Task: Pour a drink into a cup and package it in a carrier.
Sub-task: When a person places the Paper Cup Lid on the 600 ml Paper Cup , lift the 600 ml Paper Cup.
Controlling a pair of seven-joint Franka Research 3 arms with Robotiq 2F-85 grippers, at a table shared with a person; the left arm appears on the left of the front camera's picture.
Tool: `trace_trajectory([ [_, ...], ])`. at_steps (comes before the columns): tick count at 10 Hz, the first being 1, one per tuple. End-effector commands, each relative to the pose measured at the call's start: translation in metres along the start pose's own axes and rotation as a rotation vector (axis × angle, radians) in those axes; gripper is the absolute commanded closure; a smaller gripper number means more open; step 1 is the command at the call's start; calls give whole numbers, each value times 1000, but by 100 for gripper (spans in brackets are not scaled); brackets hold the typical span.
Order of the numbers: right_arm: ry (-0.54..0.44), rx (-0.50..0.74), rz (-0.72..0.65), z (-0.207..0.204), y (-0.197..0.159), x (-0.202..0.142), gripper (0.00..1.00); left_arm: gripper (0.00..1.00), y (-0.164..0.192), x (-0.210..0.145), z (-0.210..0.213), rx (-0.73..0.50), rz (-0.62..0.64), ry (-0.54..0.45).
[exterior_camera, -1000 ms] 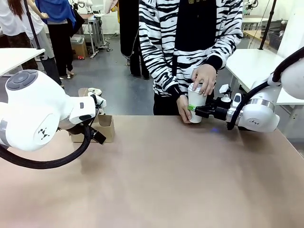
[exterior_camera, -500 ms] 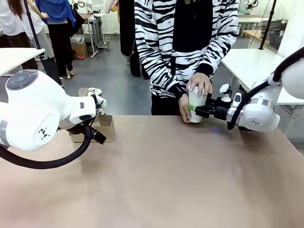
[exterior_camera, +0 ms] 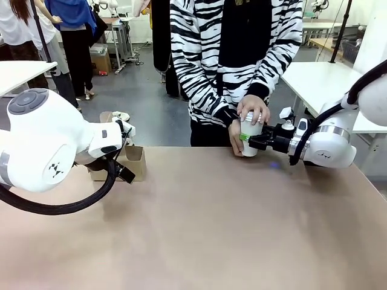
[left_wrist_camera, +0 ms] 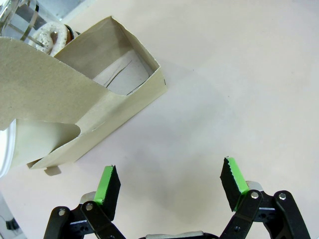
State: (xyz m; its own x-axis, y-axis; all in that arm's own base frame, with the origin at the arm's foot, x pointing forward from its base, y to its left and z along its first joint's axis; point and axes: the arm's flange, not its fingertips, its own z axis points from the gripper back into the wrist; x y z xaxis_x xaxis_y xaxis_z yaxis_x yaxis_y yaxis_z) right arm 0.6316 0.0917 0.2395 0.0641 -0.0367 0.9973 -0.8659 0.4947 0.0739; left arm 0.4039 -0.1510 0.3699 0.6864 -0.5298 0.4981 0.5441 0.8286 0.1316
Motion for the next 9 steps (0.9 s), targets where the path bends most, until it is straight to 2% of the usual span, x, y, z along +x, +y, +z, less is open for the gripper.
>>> trace_trajectory([
  [1, -6, 0, 2, -2, 1, 3, 20, 0, 0, 0, 1, -1, 0, -1],
  [9, -6, 0, 2, -2, 1, 3, 20, 0, 0, 0, 1, -1, 0, -1],
])
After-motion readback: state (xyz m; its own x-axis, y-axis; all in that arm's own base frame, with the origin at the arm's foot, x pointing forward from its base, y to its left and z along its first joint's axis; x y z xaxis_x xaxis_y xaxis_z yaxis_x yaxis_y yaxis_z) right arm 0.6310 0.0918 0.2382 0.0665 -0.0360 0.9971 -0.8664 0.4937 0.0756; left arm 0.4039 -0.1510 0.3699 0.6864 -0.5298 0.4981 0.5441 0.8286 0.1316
